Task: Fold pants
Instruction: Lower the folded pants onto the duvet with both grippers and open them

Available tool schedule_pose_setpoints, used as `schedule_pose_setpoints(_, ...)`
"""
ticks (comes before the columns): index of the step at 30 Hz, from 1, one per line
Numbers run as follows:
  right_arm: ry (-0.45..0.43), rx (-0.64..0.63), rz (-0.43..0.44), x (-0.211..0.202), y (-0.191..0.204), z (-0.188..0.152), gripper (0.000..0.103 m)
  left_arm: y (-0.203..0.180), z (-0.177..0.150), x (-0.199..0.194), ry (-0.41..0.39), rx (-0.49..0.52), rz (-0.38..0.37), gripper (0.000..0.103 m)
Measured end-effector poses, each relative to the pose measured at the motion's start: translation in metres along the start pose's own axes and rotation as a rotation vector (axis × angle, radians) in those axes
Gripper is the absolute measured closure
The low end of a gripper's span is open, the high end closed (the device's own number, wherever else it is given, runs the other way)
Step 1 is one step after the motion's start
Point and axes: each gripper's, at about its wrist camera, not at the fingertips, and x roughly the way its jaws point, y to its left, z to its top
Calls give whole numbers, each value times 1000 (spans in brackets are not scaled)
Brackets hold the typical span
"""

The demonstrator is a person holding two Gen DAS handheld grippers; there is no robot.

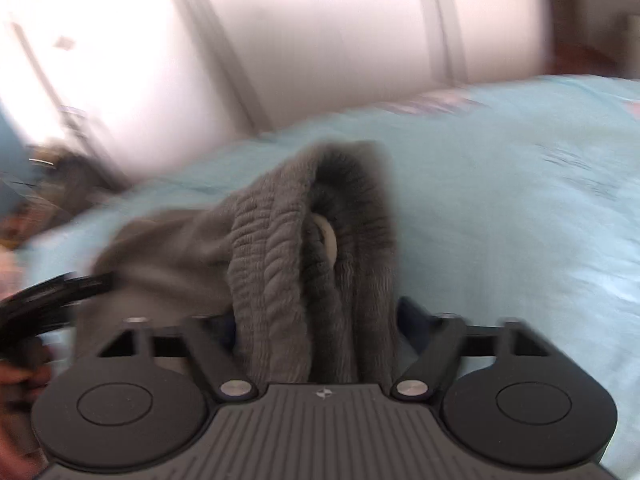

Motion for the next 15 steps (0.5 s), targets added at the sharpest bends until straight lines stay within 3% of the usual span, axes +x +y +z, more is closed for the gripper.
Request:
schedule_pose_setpoints(2, -48, 25, -32, -17, -5, 2, 13, -3, 7, -24, -84, -14, 85, 15)
schedule_pose_setpoints(4, -117, 28, -31, -38, -3, 0, 9, -10, 10, -49, -157, -13, 44, 13)
schedule_pose_setpoints(6, -169, 38, -12, -55, 4, -5, 9, -15, 9, -63, -167, -52, -107, 6)
schedule_pose_setpoints(8, -238, 74, 130, -70, 7, -12, 9, -21, -1, -64, -133, -54, -293, 6)
schedule_pose_setpoints(9, -265, 113, 211, -73, 8, -17, 10, -25, -7, -60, -113, -45, -338, 6)
schedule_pose_setpoints(10, -268, 144, 281, -73, 9, -21, 12, -30, -14, -51, -79, -25, -331, 6)
schedule_pose_setpoints(11, -252, 162, 332, -68, 10, -24, 25, -36, -22, -44, -42, 3, -287, 6)
schedule_pose_setpoints(12, -224, 179, 356, -60, 11, -29, 51, -39, -27, -33, 3, 42, -225, 8)
schedule_pose_setpoints(14, -127, 189, 293, -39, 11, -37, 80, -43, -38, -10, 75, 146, -80, 27)
schedule_pose_setpoints(15, -106, 161, 232, -32, 9, -41, 102, -47, -45, -6, 55, 233, -41, 25)
